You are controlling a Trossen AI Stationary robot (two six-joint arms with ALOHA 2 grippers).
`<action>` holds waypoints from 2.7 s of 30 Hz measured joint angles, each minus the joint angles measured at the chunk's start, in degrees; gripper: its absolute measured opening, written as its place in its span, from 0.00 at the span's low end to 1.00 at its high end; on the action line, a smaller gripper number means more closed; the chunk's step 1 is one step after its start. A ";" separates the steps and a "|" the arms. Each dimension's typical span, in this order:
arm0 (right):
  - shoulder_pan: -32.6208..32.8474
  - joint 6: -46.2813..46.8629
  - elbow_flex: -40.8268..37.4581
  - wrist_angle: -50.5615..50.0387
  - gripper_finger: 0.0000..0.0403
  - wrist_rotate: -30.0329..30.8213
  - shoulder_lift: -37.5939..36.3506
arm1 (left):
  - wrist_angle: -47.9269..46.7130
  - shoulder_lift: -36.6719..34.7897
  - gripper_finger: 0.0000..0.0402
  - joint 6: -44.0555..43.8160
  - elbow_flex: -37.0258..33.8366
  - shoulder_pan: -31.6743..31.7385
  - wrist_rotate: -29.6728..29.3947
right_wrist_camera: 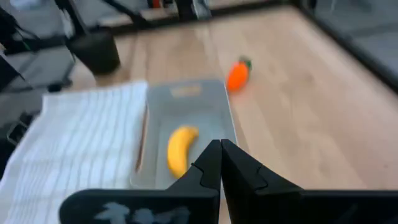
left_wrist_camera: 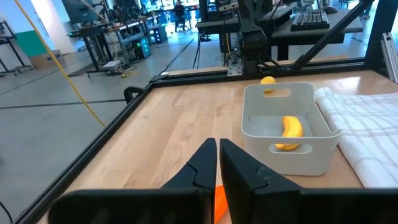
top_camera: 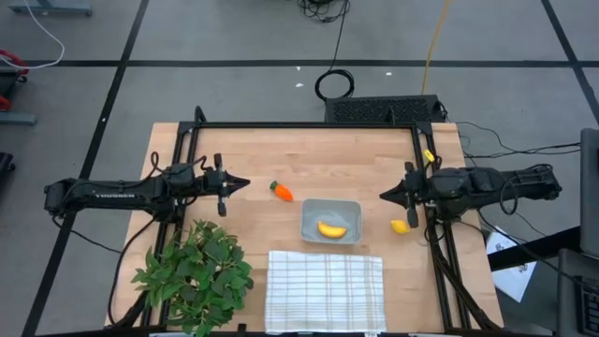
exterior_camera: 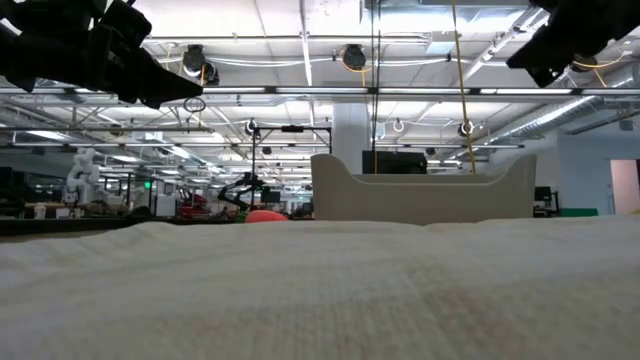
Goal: Pick and placing Produce into tupperware
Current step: Put the yellow lemon into the gray bin
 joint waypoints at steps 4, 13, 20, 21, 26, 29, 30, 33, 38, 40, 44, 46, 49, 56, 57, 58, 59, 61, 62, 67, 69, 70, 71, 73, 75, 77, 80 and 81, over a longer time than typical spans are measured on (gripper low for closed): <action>0.00 4.30 4.11 -10.09 0.00 -0.50 3.22 | 0.00 0.00 0.06 0.02 0.00 0.00 -0.01; 0.00 11.27 9.23 -20.49 0.00 -7.63 10.86 | 0.00 0.00 0.06 0.48 0.00 0.00 -0.01; 0.00 15.75 10.60 -27.87 0.00 -14.22 16.27 | 0.01 0.00 0.06 0.59 0.00 0.01 -0.01; 0.00 16.03 10.60 -29.41 0.00 -15.12 16.98 | 0.00 0.00 0.06 0.59 0.00 0.02 -0.01; -0.04 19.80 10.60 -33.45 0.00 -16.36 20.09 | 0.04 0.00 0.06 1.29 0.00 0.02 -0.03; -0.02 22.08 10.60 -33.45 0.00 -16.95 21.82 | 0.09 0.00 0.06 1.34 0.00 0.02 -0.03; -0.02 22.94 10.60 -33.52 0.00 -16.97 22.42 | 0.10 0.00 0.06 1.48 0.00 0.02 -0.03; -0.02 24.99 10.60 -34.26 0.00 -18.25 24.01 | 0.44 0.00 0.06 1.55 0.00 0.02 -0.03; -0.02 24.94 10.60 -34.31 0.00 -22.37 26.12 | 0.44 0.00 0.06 1.57 0.00 0.02 -0.03; -0.02 24.85 10.59 -34.31 0.00 -22.71 26.67 | 0.44 0.00 0.06 1.57 0.00 0.02 -0.03; -0.02 24.70 10.58 -34.30 0.00 -22.64 27.09 | 0.42 0.00 0.06 1.60 0.00 0.02 -0.03; -0.02 24.67 10.60 -34.30 0.00 -22.36 27.07 | 0.44 0.00 0.06 1.61 0.00 0.02 -0.03; -0.02 24.65 10.58 -34.28 0.03 -20.88 27.07 | 0.44 0.00 0.06 1.62 0.00 0.02 -0.03; -0.02 24.81 10.58 -33.78 0.25 -20.77 27.09 | 0.44 0.00 0.06 1.62 0.00 0.02 -0.03; -0.02 25.13 10.58 -33.79 0.30 -20.77 27.09 | 0.44 0.00 0.06 1.62 0.00 0.02 -0.03; -0.03 25.54 10.58 -33.80 0.34 -20.77 27.14 | 0.44 0.00 0.06 1.62 0.00 0.02 -0.03; -0.03 25.97 10.58 -33.83 0.38 -20.85 27.26 | 0.44 0.00 0.06 1.62 0.00 0.02 -0.03; -0.02 26.98 10.58 -34.02 0.45 -21.29 27.70 | 0.44 0.00 0.06 1.60 0.00 0.02 -0.03; -0.02 27.63 10.58 -34.32 0.48 -21.83 27.97 | 0.44 0.00 0.06 1.60 0.00 0.02 -0.03; -0.04 28.33 10.58 -34.29 0.58 -22.21 30.55 | 0.44 0.00 0.06 1.60 0.00 0.02 -0.03; -0.02 27.83 10.58 -34.26 0.60 -22.23 31.82 | 0.44 0.00 0.06 1.60 0.00 0.02 -0.03; -0.02 27.36 10.58 -34.15 0.60 -22.21 32.58 | 0.44 0.00 0.06 1.60 0.00 0.02 -0.03; -0.02 26.95 10.58 -33.97 0.61 -22.21 33.30 | 0.44 0.00 0.06 1.60 0.00 0.02 -0.03; -0.02 26.08 10.58 -33.83 0.61 -22.19 34.77 | 0.44 0.00 0.06 1.57 0.00 0.02 -0.03; -0.02 25.06 10.56 -33.86 0.61 -22.17 36.10 | 0.42 0.00 0.06 1.57 0.00 0.02 -0.03; -0.02 23.98 10.56 -33.68 0.61 -22.12 37.34 | 0.42 0.00 0.06 1.57 0.00 0.02 -0.03; -0.02 23.44 10.56 -33.78 0.61 -21.34 39.09 | 0.39 0.00 0.06 1.55 0.00 0.02 -0.04; -0.02 23.38 10.56 -33.95 0.61 -20.94 39.58 | 0.39 0.00 0.06 1.53 0.00 0.02 -0.03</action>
